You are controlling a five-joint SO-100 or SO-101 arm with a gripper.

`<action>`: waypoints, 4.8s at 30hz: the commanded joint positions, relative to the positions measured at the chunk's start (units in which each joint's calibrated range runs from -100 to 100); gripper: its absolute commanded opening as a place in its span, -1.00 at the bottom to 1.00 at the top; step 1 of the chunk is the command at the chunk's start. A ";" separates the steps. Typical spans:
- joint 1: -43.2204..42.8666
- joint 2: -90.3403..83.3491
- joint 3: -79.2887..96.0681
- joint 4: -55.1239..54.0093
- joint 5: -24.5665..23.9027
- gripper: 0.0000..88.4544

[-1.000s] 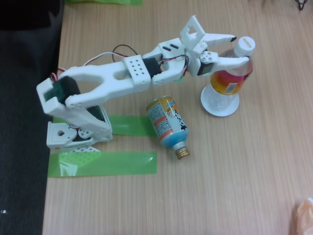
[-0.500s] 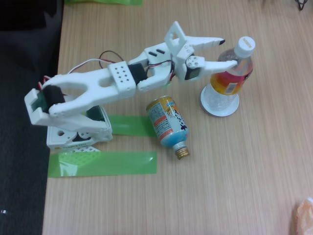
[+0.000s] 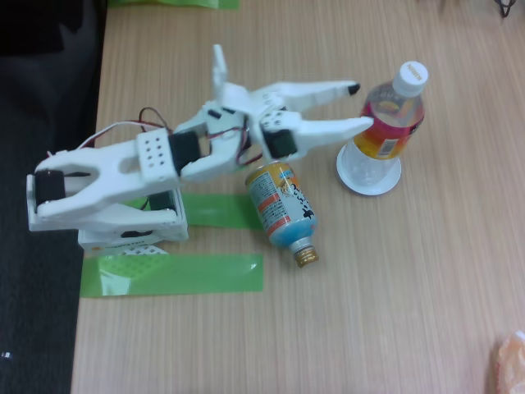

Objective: Pick up the plastic bottle and stand it up on the white place

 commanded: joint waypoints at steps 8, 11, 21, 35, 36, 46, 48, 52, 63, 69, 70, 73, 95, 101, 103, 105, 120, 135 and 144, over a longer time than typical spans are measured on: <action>1.19 -21.66 7.73 0.35 36.89 -0.45; 2.30 -27.54 8.09 0.35 42.98 -0.45; 13.11 -29.73 5.74 0.44 53.63 -0.45; 13.63 -35.35 3.11 -0.42 61.19 -0.47; 13.70 -35.27 3.02 -0.51 61.19 -0.47; 13.04 -35.19 2.75 -0.51 60.35 -0.46; 13.11 -35.19 3.84 -0.51 57.41 -0.46; 13.04 -35.19 5.92 -0.51 52.90 -0.45; 13.04 -35.19 25.20 -37.16 42.30 -0.46; 13.04 -35.19 30.91 -56.47 38.20 -0.46; 13.04 -35.19 30.82 -57.93 37.68 -0.46; 13.04 -35.19 31.00 -63.42 37.21 -0.46; 13.63 -35.19 31.00 -86.09 37.68 -0.98; 13.63 -35.19 31.00 -87.89 37.68 -0.98; 13.63 -35.19 31.00 -87.89 37.68 -0.98; 13.63 -35.19 31.00 -87.89 37.68 -0.98; 13.63 -35.19 31.00 -92.01 37.68 -0.96; 13.26 -35.19 31.00 -92.01 37.31 -0.97; 13.26 -35.19 31.00 -91.92 37.31 -0.97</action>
